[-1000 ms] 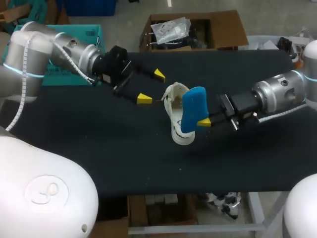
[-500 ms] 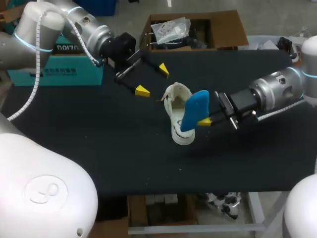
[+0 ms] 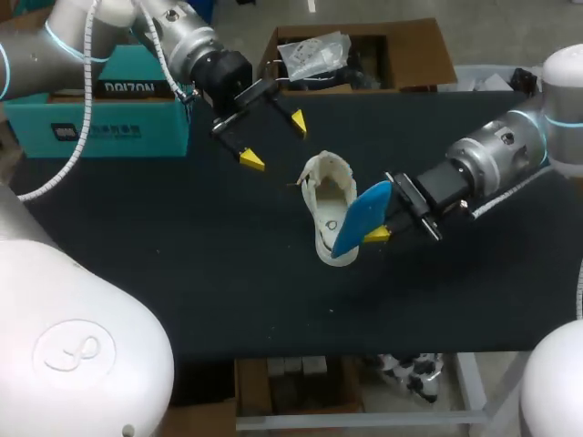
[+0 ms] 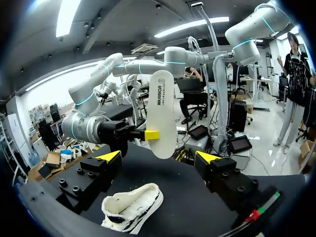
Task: Open the shoe tongue, take the insole out of the shoe, put the insole back into the shoe, and pack the shoe into the shoebox
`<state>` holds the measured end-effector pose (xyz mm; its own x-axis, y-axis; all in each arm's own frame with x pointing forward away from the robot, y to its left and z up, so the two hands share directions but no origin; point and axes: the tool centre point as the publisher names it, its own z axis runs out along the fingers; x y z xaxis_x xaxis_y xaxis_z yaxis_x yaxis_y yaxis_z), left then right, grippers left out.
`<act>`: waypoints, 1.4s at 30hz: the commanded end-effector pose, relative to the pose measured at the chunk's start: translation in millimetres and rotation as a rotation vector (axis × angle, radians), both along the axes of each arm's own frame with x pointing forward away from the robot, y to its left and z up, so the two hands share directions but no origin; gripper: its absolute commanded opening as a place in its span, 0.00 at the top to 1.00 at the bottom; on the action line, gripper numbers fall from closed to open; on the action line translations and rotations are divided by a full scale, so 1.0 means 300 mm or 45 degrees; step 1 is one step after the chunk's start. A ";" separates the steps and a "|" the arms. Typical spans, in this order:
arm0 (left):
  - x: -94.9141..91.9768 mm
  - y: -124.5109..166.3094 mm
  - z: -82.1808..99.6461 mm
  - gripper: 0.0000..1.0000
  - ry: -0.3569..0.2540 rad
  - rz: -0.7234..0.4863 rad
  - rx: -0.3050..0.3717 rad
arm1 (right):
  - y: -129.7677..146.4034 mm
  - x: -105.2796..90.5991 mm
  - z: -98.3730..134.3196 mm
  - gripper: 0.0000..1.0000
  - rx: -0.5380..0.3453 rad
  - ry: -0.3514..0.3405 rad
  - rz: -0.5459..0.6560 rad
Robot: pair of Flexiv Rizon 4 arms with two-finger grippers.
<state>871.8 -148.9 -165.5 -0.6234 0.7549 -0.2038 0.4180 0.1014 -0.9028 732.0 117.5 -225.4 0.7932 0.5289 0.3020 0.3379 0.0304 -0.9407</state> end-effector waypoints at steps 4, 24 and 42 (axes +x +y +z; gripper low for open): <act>0.041 0.015 -0.020 0.00 0.024 -0.183 0.044 | -0.007 -0.064 0.017 1.00 -0.009 -0.011 0.006; 0.040 0.016 -0.039 0.00 0.050 -0.137 0.091 | -0.027 -0.095 -0.010 1.00 -0.013 0.018 0.029; 0.040 0.016 -0.039 0.00 0.050 -0.137 0.091 | -0.027 -0.095 -0.010 1.00 -0.013 0.018 0.029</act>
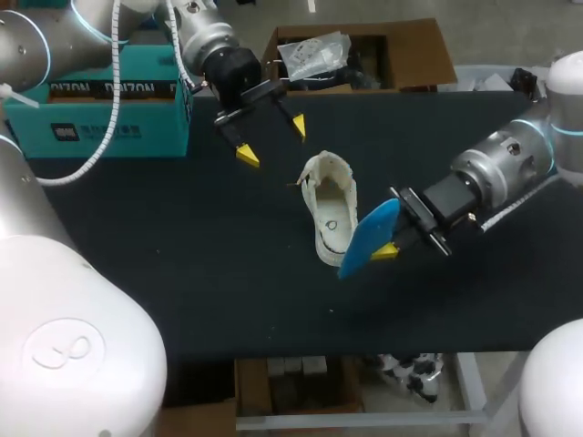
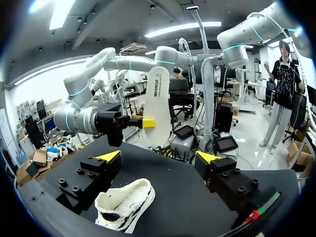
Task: Open the shoe tongue, take the insole out of the shoe, put the insole back into the shoe, and pack the shoe into the shoebox
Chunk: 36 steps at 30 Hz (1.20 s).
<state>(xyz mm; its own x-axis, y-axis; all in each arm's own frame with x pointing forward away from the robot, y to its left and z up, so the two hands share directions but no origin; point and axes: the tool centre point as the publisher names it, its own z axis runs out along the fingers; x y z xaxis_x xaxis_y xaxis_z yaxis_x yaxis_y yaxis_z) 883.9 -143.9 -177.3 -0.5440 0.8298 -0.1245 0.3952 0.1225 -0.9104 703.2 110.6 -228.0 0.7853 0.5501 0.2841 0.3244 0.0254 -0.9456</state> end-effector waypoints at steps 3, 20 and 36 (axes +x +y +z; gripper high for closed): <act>-0.001 0.000 0.000 0.00 0.001 0.001 0.000 | -0.004 0.000 -0.001 1.00 0.003 0.001 0.001; -0.186 -0.019 0.082 0.00 -0.133 0.474 -0.026 | 0.020 0.093 -0.017 1.00 0.032 0.033 -0.224; -0.293 0.010 0.008 0.00 -0.015 0.996 -0.105 | 0.008 0.223 -0.021 1.00 0.118 -0.023 -0.502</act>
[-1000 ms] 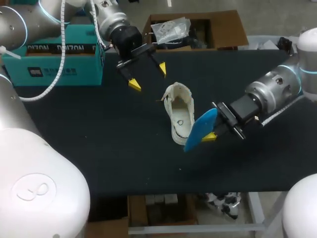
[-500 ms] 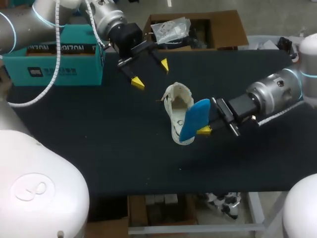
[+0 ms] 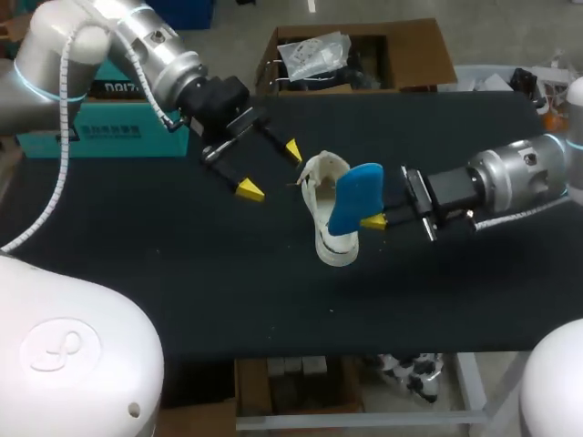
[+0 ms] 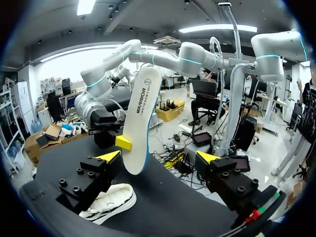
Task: Open the shoe tongue, take the insole out of the shoe, put the insole back into the shoe, and pack the shoe into the shoebox
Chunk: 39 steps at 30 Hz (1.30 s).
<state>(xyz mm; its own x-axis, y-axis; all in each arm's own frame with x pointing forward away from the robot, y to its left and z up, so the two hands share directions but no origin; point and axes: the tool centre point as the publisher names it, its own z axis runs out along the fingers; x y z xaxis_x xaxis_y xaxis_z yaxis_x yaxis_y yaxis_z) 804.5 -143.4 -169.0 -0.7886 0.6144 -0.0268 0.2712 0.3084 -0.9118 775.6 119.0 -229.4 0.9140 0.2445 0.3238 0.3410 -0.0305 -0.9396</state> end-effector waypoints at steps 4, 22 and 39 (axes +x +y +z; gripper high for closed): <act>-0.028 0.008 -0.019 0.00 -0.139 0.578 -0.168 | -0.020 -0.018 -0.016 1.00 0.042 -0.004 -0.075; -0.037 -0.096 -0.123 0.00 -0.253 0.618 -0.118 | 0.061 0.095 -0.087 1.00 0.046 -0.116 -0.206; 0.007 -0.114 -0.156 0.00 -0.265 0.679 -0.156 | 0.095 0.132 -0.147 1.00 0.150 -0.158 -0.392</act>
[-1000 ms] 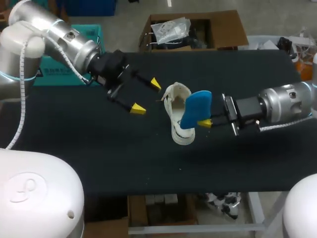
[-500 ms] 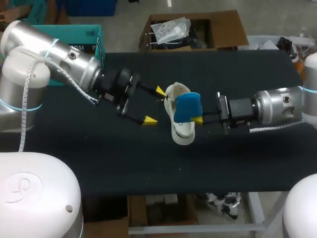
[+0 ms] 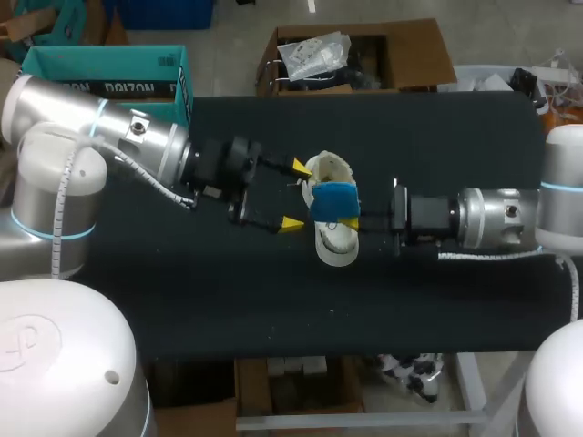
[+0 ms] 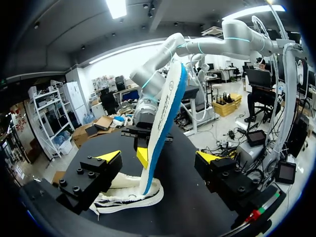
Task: Open the shoe tongue, take the insole out of the shoe, put the insole back into the shoe, and pack the shoe into the shoebox
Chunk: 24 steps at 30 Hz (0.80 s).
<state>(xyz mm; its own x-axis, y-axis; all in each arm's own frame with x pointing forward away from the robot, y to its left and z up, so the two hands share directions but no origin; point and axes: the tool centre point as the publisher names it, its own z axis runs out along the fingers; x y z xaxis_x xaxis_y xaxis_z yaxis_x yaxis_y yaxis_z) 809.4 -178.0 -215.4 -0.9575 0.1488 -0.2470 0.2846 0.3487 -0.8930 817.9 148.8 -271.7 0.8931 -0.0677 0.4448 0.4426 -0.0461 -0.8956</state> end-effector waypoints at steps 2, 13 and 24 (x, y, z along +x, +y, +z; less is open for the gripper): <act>-0.010 0.001 -0.002 0.00 -0.015 0.039 -0.015 | -0.004 -0.009 -0.006 1.00 0.011 -0.003 -0.015; 0.009 -0.030 -0.073 0.00 -0.078 -0.031 -0.001 | 0.001 0.016 -0.033 1.00 0.035 -0.017 0.007; 0.071 -0.059 -0.145 0.00 -0.099 -0.037 0.046 | 0.007 0.011 -0.023 1.00 -0.056 -0.027 -0.084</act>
<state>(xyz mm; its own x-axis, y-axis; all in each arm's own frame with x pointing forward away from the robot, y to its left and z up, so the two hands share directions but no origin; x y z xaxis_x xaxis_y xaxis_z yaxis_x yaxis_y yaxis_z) 821.0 -188.9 -253.5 -0.9309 0.1750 -0.3207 0.3642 0.3768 -0.8517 828.8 147.7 -286.0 0.8819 -0.0907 0.4626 0.4576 -0.0712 -0.8863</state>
